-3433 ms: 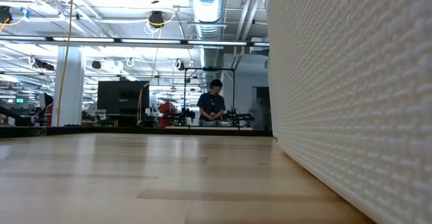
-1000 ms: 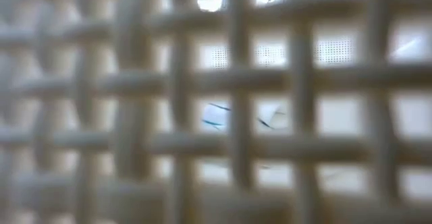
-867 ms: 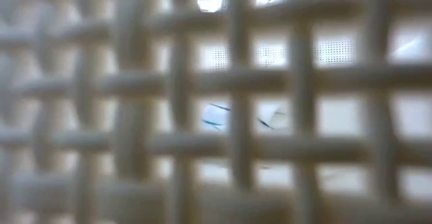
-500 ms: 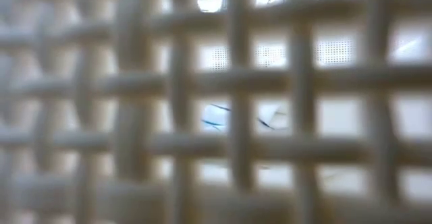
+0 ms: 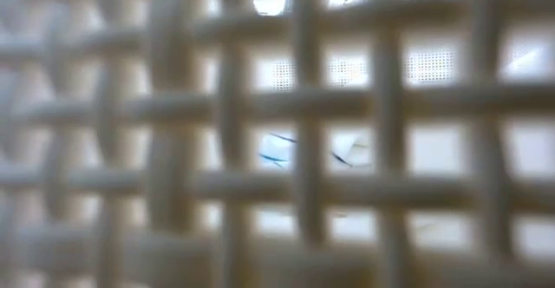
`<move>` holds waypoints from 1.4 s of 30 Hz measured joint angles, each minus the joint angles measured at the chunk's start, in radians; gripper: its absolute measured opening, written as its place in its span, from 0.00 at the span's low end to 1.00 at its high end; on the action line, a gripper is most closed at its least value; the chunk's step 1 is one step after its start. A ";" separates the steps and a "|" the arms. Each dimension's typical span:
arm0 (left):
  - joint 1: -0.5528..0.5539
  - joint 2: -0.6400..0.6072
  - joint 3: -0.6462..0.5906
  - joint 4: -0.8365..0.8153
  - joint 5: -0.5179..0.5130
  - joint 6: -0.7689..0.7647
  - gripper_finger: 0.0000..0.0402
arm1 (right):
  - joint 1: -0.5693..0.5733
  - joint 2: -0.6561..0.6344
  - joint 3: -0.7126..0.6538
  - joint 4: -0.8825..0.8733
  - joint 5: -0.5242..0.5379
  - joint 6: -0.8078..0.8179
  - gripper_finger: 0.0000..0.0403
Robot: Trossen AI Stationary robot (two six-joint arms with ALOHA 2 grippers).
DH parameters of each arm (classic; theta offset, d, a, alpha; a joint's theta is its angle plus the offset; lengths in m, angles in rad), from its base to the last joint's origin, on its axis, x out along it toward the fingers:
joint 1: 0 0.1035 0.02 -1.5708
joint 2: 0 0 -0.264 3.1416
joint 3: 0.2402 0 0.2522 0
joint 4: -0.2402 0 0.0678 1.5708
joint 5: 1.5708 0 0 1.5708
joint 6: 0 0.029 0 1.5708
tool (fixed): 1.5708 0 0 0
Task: Sort clothes
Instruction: Return to Home Position
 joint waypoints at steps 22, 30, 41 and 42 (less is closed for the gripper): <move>0.001 0.000 -0.066 0.060 0.028 -0.045 0.68 | -0.059 -0.184 -0.420 0.446 -0.158 -0.151 0.56; 0.012 0.005 -0.140 0.102 0.022 -0.047 0.68 | -0.132 -0.242 -0.451 0.462 -0.161 -0.142 0.42; 0.013 0.000 -0.143 0.103 0.037 -0.053 0.68 | -0.255 -0.241 -0.451 0.429 -0.080 -0.150 0.31; 0.013 0.000 -0.143 0.099 0.037 -0.054 0.68 | -0.268 -0.241 -0.451 0.415 -0.079 -0.150 0.31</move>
